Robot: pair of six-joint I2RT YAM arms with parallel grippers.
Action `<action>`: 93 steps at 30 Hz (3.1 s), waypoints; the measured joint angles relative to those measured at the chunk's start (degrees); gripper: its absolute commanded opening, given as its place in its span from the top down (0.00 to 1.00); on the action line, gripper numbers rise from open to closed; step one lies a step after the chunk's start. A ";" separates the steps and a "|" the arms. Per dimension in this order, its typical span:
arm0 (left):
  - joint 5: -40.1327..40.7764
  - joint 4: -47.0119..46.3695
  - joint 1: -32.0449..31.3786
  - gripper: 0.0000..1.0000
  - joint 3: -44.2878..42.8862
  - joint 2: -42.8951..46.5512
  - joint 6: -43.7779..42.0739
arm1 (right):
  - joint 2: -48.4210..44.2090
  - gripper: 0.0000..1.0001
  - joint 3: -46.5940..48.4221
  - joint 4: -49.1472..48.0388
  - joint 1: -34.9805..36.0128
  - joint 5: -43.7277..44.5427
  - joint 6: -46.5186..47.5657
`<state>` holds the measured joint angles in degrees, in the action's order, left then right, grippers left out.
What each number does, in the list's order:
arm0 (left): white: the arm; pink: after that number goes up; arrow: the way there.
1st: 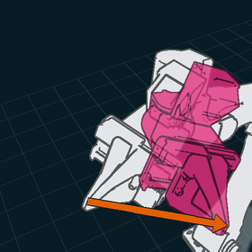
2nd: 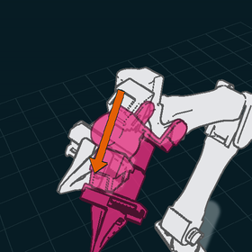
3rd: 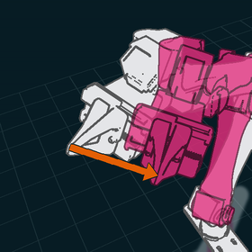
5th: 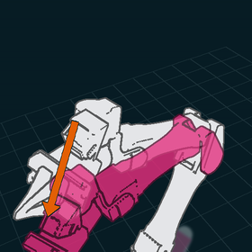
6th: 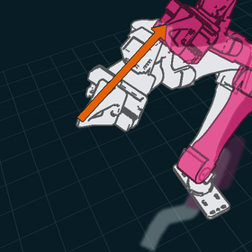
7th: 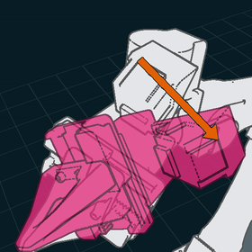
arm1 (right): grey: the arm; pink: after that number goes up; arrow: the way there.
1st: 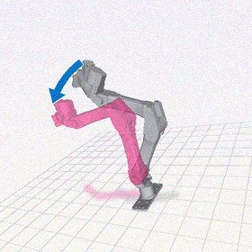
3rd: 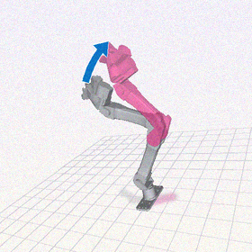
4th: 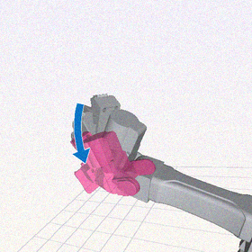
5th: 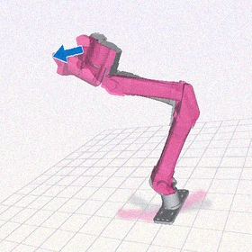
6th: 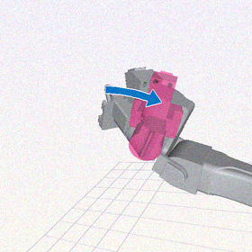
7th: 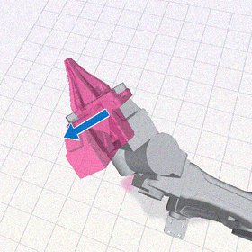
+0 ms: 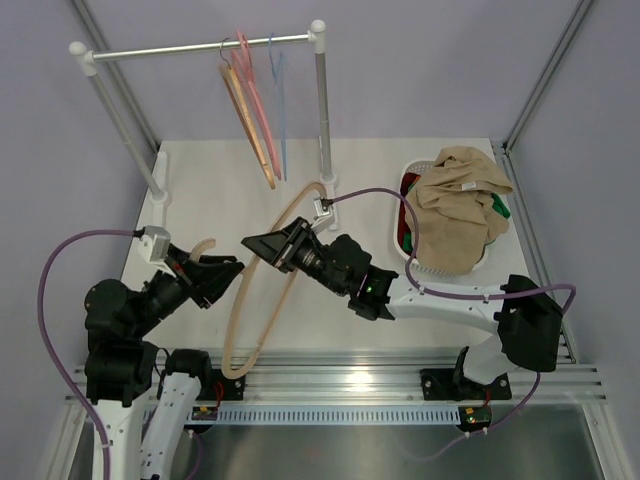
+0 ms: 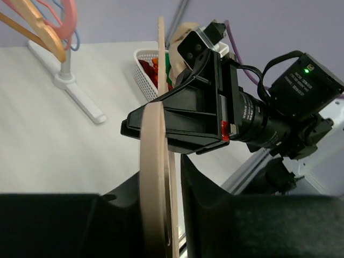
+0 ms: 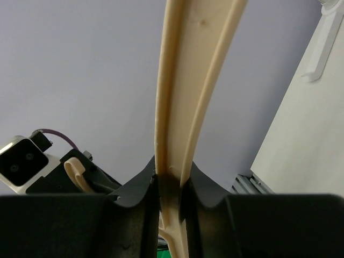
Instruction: Remove the t-shirt from the hanger
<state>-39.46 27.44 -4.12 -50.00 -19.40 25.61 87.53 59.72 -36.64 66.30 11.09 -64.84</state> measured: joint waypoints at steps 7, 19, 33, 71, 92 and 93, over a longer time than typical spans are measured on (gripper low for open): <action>-8.13 -0.26 -0.31 0.20 0.92 -0.26 0.13 | -4.79 1.00 -5.86 -1.79 -0.07 3.08 -1.49; -15.02 -0.11 -1.14 0.59 6.99 1.11 0.39 | -8.85 1.00 -6.62 -6.01 -3.93 4.76 -5.66; -9.94 5.77 -1.20 1.00 2.21 1.31 -3.28 | -10.03 0.21 -8.46 -5.42 -4.11 3.37 -4.70; 39.19 16.90 -1.25 1.00 -21.86 -19.17 -7.58 | -38.58 0.02 -14.10 31.50 -4.11 5.25 18.60; 46.05 1.53 1.33 1.00 -41.94 -56.72 -15.10 | -37.94 0.02 -13.44 34.84 -4.11 1.38 25.64; 45.68 1.18 1.84 1.00 -42.38 -57.64 -15.10 | -37.94 0.02 -13.44 35.01 -4.11 1.38 25.97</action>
<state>6.22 28.62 -2.28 -92.38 -77.03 10.50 49.58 46.28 -1.63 62.19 12.47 -38.87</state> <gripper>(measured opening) 0.045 0.982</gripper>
